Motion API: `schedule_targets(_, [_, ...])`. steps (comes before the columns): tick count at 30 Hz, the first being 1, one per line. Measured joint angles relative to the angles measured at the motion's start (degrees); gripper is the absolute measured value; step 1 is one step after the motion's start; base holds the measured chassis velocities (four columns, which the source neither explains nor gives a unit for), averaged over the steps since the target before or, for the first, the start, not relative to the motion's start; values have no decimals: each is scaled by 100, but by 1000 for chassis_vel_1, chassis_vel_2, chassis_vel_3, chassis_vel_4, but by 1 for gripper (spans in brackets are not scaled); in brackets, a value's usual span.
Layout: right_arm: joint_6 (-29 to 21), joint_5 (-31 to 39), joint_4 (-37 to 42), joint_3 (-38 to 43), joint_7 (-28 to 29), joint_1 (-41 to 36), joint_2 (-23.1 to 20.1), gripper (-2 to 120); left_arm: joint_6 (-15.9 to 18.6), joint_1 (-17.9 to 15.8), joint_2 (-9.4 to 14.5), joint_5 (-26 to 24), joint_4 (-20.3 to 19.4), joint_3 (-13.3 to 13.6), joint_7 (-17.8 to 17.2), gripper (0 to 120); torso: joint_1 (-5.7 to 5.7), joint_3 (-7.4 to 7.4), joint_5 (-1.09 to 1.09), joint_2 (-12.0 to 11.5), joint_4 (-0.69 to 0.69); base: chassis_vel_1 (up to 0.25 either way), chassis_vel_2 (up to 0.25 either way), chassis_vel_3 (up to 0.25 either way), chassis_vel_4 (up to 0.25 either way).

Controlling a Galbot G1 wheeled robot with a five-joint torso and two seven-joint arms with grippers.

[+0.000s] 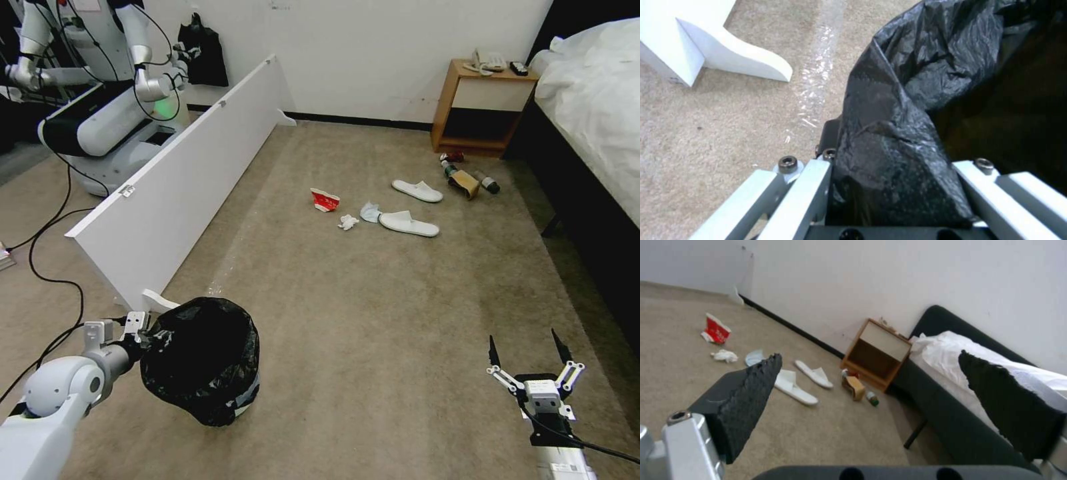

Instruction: Pick up the trash bin, then pick up the garbage from the floor and place it into the trash bin.

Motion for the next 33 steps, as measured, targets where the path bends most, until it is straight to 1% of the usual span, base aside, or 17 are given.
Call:
schedule_targets(6, [0,2,0,8,20,1,0,100,-1,53,-62,34,-1,-1,42,17,0,0,0,0,0,0,0,0,0])
schedule_targets(12, [0,1,21,10,27,-17,0,100,-37,135,-69,70,-28,-41,139,17,0,1,-4,-2,-2,0,0,0,0])
schedule_targets(14, [0,2,31,12,29,-18,0,100,-60,167,-69,68,-39,-69,157,17,0,2,-6,-1,-3,0,0,0,0])
schedule_targets(16, [-18,2,69,23,30,-13,0,100,-149,294,-69,-5,-78,-167,176,17,0,3,-9,-2,-5,0,0,0,0])
schedule_targets(20, [-55,4,95,37,30,-6,0,100,-236,396,-93,-103,-125,-244,155,17,0,3,-11,-3,-2,0,0,0,0])
schedule_targets(22, [-82,7,110,73,43,9,0,100,-339,512,-123,-234,-216,-295,73,15,0,3,-11,-3,0,0,0,0,0])
schedule_targets(23, [-82,7,110,73,43,9,0,100,-339,512,-123,-234,-216,-295,73,15,0,3,-11,-3,0,0,0,0,0])
schedule_targets(25, [-135,16,137,125,96,14,0,100,-440,638,-153,-398,-363,-323,-62,14,1,4,-13,-4,1,0,0,0,0])
schedule_targets(27, [-154,27,147,147,107,15,0,100,-487,682,-179,-464,-440,-328,-118,14,1,4,-15,-4,1,0,0,0,0])
schedule_targets(28, [-183,50,168,205,117,21,0,100,-585,757,-242,-569,-610,-332,-214,11,1,5,-23,-5,-1,0,0,0,0])
schedule_targets(29, [-183,50,168,205,117,21,0,100,-585,757,-242,-569,-610,-332,-214,11,1,5,-23,-5,-1,0,0,0,0])
schedule_targets(31, [-229,97,208,255,120,13,0,100,-699,848,-296,-608,-804,-331,-282,5,1,8,-25,-6,1,0,0,0,0])
schedule_targets(33, [-243,115,233,268,120,-2,0,100,-748,885,-308,-611,-878,-328,-310,5,2,8,-25,-6,2,0,0,0,0])
